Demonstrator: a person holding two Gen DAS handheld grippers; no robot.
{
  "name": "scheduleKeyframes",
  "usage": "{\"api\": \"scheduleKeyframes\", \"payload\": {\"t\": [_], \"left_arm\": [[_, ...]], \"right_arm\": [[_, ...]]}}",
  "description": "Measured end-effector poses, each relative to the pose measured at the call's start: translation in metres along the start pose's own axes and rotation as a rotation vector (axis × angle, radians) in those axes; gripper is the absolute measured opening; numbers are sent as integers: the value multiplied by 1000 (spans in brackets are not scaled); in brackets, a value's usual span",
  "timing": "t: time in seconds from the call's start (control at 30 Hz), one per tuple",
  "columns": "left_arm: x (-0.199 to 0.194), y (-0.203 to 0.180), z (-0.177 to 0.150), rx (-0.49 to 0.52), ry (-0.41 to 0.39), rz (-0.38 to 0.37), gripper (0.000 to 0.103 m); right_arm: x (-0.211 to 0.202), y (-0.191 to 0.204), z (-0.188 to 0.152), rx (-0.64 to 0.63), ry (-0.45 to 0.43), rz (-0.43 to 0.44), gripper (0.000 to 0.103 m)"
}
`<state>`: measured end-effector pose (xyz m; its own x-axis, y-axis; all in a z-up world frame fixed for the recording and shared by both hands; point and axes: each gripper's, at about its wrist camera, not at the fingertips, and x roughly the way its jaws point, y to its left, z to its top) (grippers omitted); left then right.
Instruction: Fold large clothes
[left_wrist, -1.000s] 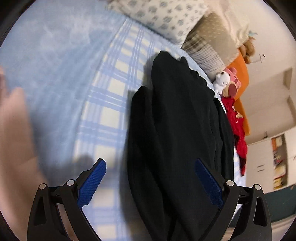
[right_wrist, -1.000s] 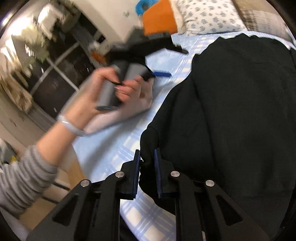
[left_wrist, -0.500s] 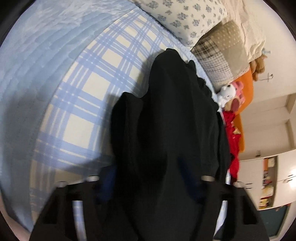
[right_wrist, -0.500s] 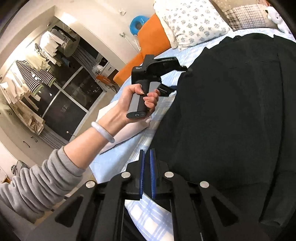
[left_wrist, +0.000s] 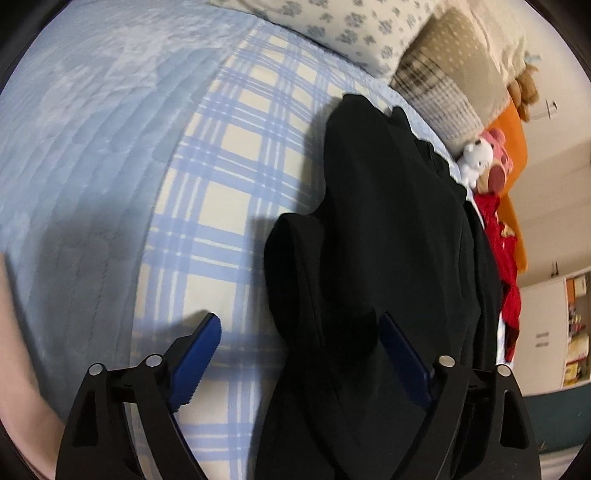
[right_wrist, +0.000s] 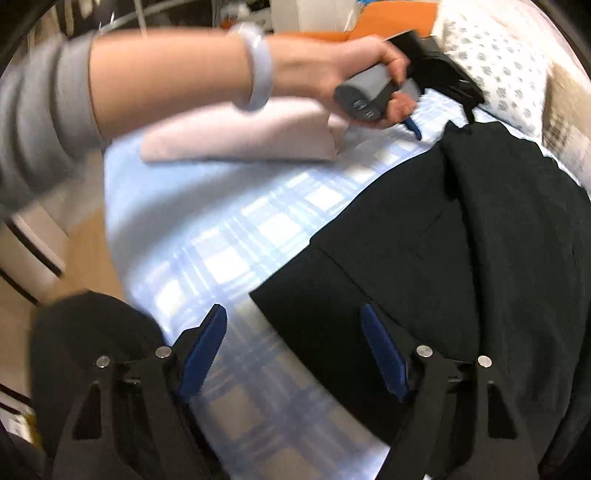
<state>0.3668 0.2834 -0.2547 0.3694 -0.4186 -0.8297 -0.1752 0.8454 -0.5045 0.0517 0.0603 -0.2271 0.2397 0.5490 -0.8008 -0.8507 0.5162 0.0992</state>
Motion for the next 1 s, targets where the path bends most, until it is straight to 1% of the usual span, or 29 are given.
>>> {"api": "scheduleKeyframes", "payload": {"t": [0.07, 0.13, 0.2, 0.23, 0.27, 0.3, 0.33, 0.37, 0.4, 0.43, 0.47, 0.5, 0.53, 0.6, 0.63, 0.67, 0.73, 0.8, 0.83, 0.87, 0.93, 0.97, 1.0], "left_arm": [[3, -3, 2, 30, 4, -1, 92], [5, -7, 4, 51, 8, -10, 92], [6, -10, 6, 67, 9, -24, 91], [7, -11, 6, 73, 8, -23, 88], [8, -12, 7, 77, 6, -22, 82], [9, -13, 7, 79, 5, -22, 79], [10, -14, 7, 82, 4, -20, 71], [10, -14, 7, 84, 7, -15, 62], [10, -14, 7, 79, 10, -13, 58], [10, -14, 7, 68, 9, -13, 53], [9, -13, 7, 54, 5, -15, 46], [10, -14, 6, 45, 7, -15, 42], [10, -15, 6, 39, 11, -10, 36], [7, -21, 7, 28, 17, 33, 29], [3, -24, 8, 16, 18, 58, 23], [-3, -31, 10, 1, 16, 100, 21], [-16, -51, 12, 22, -4, 194, 21], [-27, -88, 15, 119, -36, 336, 21], [-29, -104, 15, 157, -47, 387, 21], [-30, -125, 15, 193, -57, 426, 21], [-27, -156, 16, 238, -65, 477, 21], [-23, -169, 17, 256, -65, 495, 21], [-18, -181, 17, 273, -61, 512, 21]], "right_arm": [[15, 9, 2, -67, 30, -86, 73], [21, 12, 0, -115, 48, -126, 73], [24, 14, -2, -146, 38, -162, 73], [28, 17, 0, -156, 36, -186, 73], [30, 20, 2, -164, 27, -199, 73], [30, 19, 3, -171, 19, -208, 70], [33, 19, 5, -176, 14, -219, 65], [35, 17, 7, -174, 11, -227, 47], [35, 15, 9, -157, 10, -235, 30], [32, 10, 9, -129, 6, -240, 25], [26, 0, 9, -74, -8, -218, 12], [21, -8, 8, -24, -20, -189, 10], [15, -17, 7, 26, -33, -153, 10], [-2, -34, 4, 142, -78, -80, 9], [-7, -41, 6, 183, -99, -51, 9], [-13, -46, 6, 214, -116, -29, 9], [-27, -62, 7, 289, -157, 28, 9], [-44, -77, 3, 355, -208, 66, 9], [-52, -85, 0, 398, -233, 96, 9], [-61, -94, -5, 444, -254, 130, 10], [-77, -117, -22, 560, -295, 222, 10], [-85, -126, -33, 611, -314, 254, 10], [-91, -135, -43, 646, -325, 268, 10]]}}
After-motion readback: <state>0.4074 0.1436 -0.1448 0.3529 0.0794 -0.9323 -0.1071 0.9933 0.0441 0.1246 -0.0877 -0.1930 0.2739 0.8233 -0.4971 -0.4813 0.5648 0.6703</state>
